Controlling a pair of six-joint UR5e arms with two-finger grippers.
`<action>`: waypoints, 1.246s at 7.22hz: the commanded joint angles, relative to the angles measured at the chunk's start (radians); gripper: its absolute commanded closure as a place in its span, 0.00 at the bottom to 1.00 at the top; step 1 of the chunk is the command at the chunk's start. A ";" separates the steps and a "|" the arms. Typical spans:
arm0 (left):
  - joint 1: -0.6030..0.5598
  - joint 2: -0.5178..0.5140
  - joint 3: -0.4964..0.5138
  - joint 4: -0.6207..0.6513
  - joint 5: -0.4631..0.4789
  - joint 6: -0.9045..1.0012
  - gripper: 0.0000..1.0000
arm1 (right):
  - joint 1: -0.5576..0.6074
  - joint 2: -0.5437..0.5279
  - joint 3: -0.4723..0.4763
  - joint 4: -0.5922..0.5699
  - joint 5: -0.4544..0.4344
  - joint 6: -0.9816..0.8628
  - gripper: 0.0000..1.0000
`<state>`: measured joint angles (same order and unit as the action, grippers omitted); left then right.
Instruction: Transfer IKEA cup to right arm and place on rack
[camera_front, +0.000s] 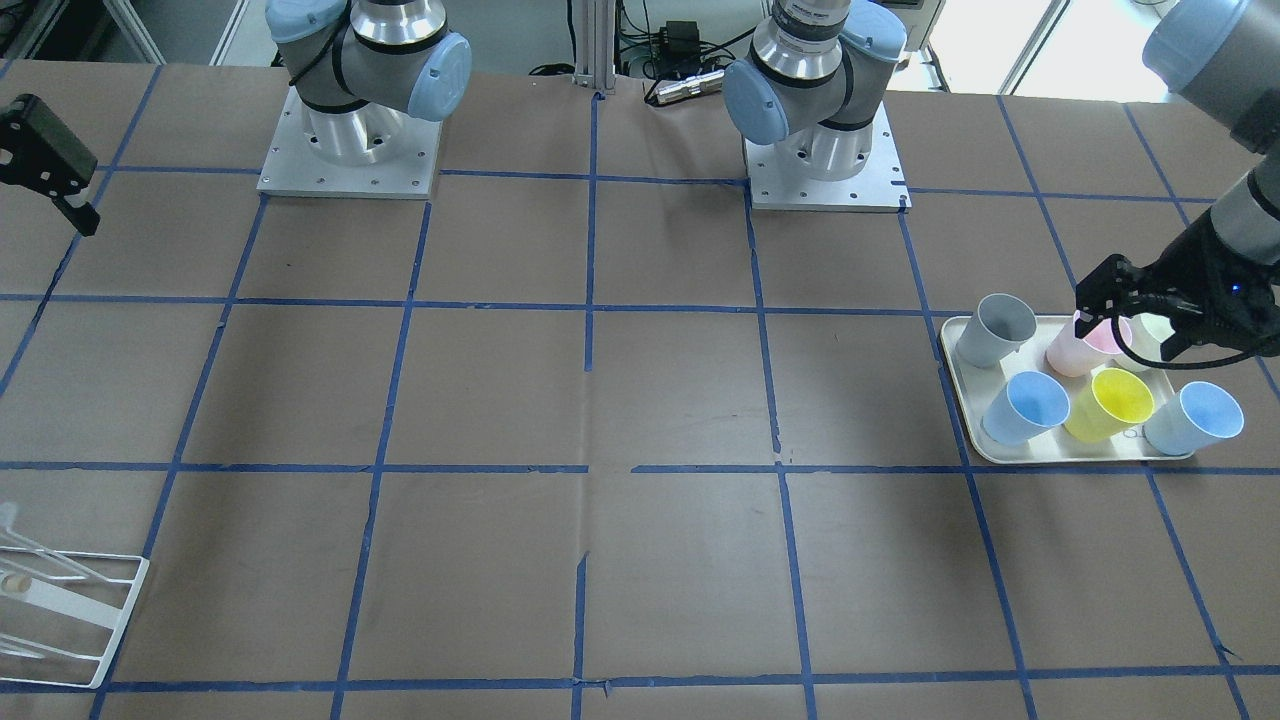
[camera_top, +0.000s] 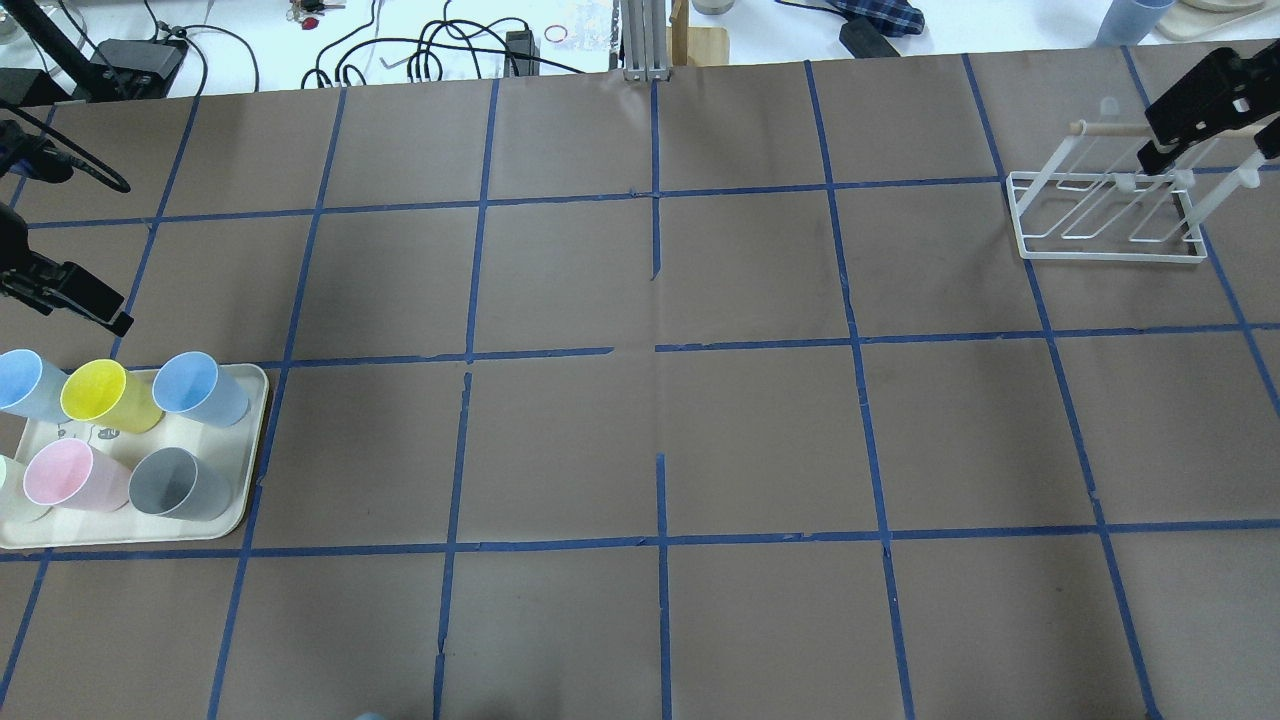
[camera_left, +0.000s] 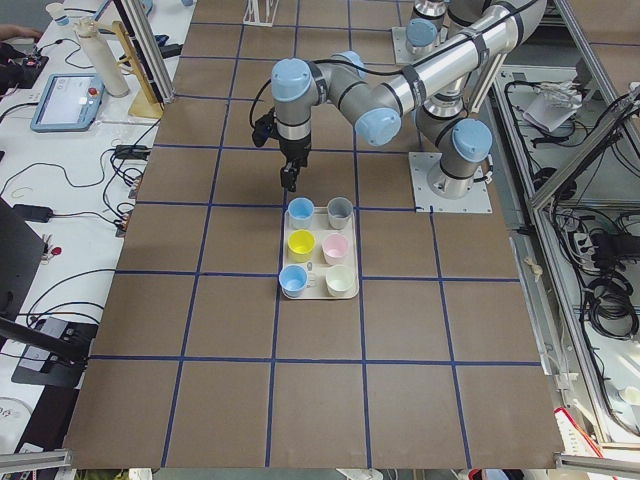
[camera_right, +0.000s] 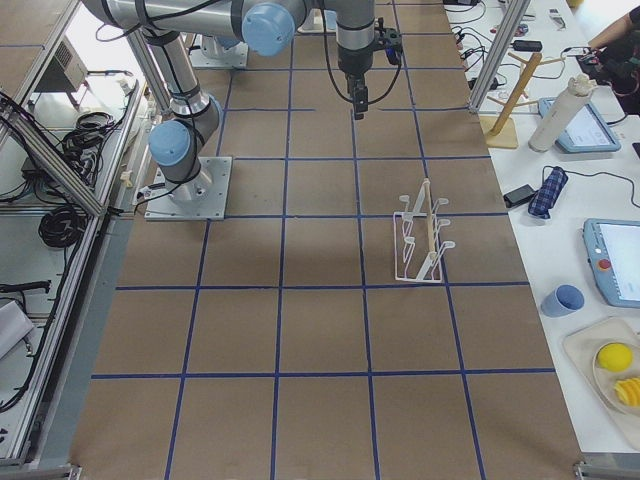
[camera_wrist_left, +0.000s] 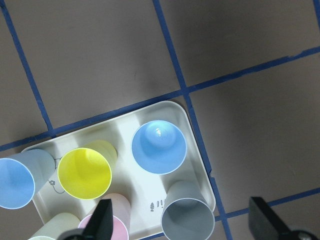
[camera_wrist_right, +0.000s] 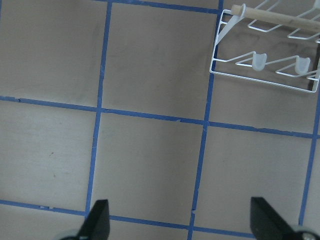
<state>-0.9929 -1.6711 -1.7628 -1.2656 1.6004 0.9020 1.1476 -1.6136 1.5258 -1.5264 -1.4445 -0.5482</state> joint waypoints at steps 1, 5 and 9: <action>0.026 -0.056 -0.091 0.193 0.006 0.063 0.11 | -0.077 0.001 0.028 0.189 0.215 -0.042 0.00; 0.027 -0.139 -0.106 0.203 0.006 0.090 0.34 | -0.077 0.055 0.031 0.570 0.577 -0.070 0.00; 0.025 -0.179 -0.106 0.199 0.012 0.106 0.33 | -0.036 0.113 0.030 0.920 0.901 -0.202 0.04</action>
<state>-0.9673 -1.8402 -1.8684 -1.0648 1.6090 1.0069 1.0900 -1.5042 1.5561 -0.6798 -0.6296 -0.7367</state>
